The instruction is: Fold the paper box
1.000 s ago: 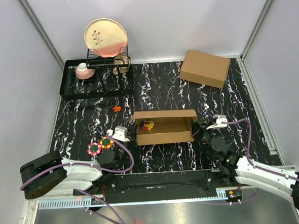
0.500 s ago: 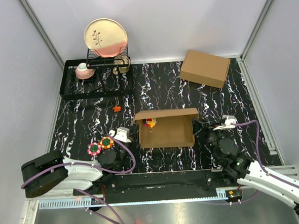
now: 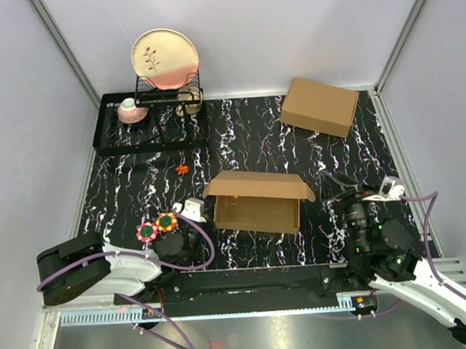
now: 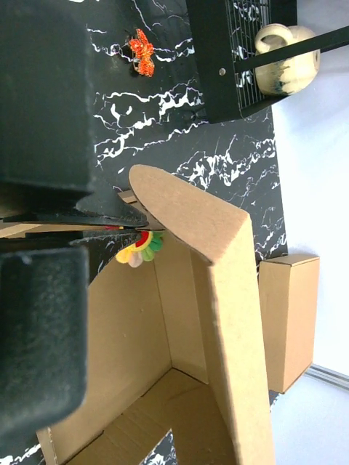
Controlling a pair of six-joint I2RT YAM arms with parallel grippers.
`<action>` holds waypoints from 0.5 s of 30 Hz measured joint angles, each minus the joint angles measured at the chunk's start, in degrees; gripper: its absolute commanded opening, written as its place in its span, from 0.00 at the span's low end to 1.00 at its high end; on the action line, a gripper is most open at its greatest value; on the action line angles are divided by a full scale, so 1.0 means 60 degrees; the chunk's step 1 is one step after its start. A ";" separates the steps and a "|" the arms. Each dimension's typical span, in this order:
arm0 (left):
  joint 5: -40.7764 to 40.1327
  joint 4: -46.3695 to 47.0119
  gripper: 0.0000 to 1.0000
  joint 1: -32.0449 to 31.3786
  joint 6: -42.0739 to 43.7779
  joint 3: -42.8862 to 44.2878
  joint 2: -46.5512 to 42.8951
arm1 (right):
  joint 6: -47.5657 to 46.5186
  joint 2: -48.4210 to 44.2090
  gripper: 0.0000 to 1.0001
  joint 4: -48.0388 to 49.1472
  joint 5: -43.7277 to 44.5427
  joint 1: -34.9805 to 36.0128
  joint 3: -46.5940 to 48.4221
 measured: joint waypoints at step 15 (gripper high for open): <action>-0.1126 -0.0266 0.47 -0.1756 0.0233 -0.0015 -0.1071 | -0.0007 0.9165 0.55 0.0922 -0.1927 0.0004 0.3665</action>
